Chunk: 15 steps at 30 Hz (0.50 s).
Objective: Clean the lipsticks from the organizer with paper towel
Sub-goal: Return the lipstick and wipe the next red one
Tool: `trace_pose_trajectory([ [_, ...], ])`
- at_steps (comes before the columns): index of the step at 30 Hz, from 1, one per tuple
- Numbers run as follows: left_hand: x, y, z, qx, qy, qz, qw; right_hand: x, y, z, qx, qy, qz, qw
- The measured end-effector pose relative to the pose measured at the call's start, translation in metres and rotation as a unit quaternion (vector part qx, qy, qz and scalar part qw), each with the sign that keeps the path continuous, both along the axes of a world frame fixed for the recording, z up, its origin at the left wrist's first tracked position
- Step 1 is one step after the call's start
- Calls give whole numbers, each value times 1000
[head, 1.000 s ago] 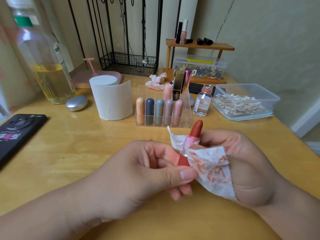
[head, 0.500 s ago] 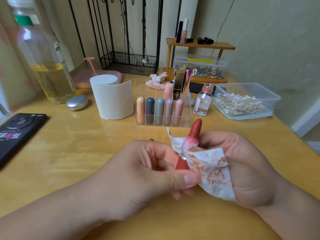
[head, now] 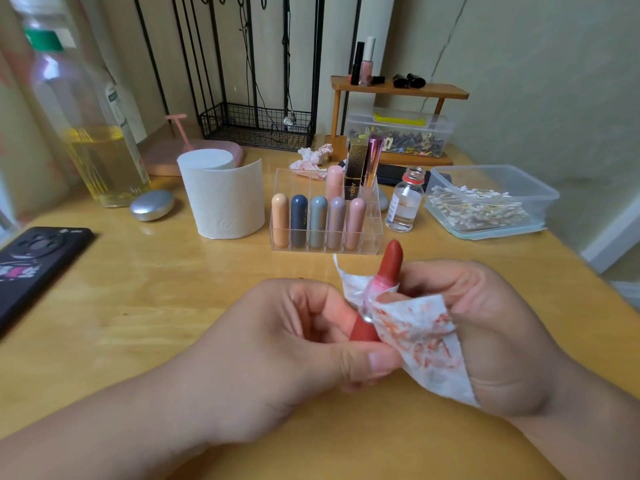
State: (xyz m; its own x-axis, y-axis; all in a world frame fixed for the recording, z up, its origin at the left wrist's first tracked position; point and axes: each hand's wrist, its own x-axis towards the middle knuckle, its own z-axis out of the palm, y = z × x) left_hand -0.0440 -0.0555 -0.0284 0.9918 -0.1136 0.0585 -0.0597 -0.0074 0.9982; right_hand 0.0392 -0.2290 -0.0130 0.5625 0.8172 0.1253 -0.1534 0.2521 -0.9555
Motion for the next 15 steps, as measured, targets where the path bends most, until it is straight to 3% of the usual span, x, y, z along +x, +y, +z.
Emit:
trace_pose_trajectory([
  [3,-3,-4,0,10,-5,50,999,-1,-1,-2,-21,-50,-20,998],
  [9,2,3,5,-99,39,-125,986,0,-2,3,-14,-25,-27,999],
  [15,-1,-5,6,-25,-7,31,999,-3,3,3,17,19,-15,1000],
])
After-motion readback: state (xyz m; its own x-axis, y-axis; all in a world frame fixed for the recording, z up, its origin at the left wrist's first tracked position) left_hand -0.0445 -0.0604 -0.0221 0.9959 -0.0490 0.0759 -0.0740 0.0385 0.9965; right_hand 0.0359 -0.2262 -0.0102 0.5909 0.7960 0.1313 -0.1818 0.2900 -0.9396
